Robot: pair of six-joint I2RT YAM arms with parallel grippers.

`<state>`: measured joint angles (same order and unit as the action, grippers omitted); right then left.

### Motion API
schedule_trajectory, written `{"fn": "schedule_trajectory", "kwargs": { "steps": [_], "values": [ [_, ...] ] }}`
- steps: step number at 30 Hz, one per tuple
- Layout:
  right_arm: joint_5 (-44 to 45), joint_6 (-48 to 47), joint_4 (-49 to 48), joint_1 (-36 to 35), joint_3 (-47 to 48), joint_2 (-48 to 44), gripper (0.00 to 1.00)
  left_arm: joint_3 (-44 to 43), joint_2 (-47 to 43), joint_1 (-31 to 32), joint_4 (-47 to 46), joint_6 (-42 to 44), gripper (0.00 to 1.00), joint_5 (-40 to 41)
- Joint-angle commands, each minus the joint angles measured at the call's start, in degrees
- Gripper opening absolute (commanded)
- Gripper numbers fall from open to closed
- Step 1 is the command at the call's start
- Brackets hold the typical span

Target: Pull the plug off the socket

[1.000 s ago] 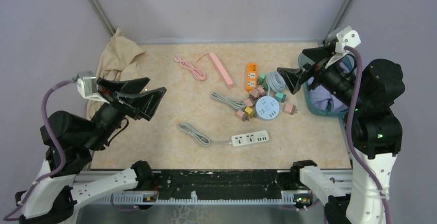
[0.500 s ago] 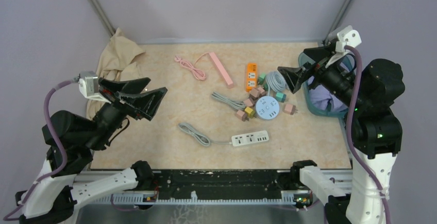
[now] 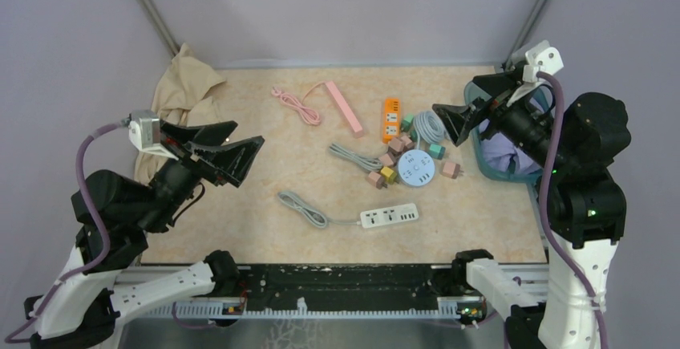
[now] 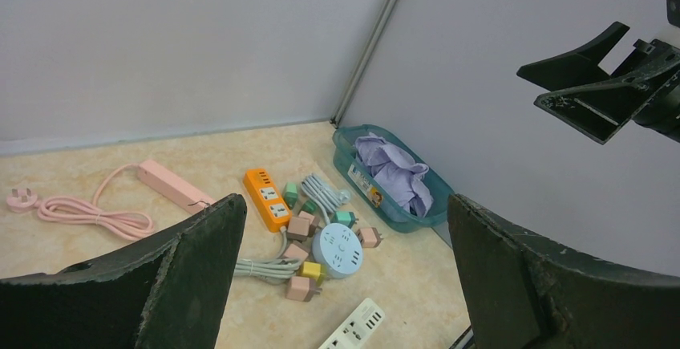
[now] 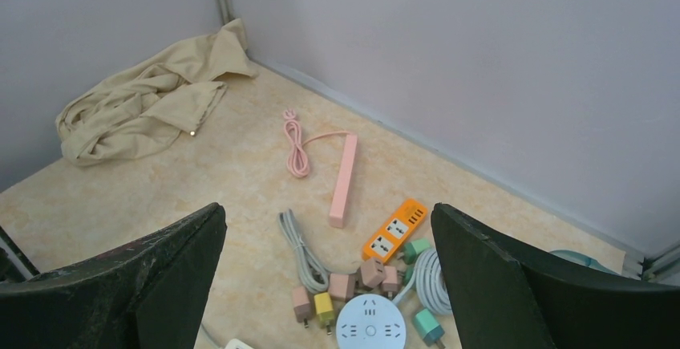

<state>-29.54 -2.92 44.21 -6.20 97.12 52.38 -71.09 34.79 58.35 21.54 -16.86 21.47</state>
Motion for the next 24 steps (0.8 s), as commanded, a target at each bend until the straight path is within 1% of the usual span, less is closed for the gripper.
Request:
{"fn": "schedule_trajectory", "kwargs": {
  "steps": [1,24],
  "values": [
    [0.9,0.4,-2.0,0.5,0.1,-0.7,0.99,0.3,0.2,-0.3,-0.2,0.7,1.00,-0.2],
    [1.0,0.5,-2.0,0.5,0.1,-0.7,0.99,0.8,0.1,-0.3,-0.3,0.6,1.00,-0.1]
  ]
}}
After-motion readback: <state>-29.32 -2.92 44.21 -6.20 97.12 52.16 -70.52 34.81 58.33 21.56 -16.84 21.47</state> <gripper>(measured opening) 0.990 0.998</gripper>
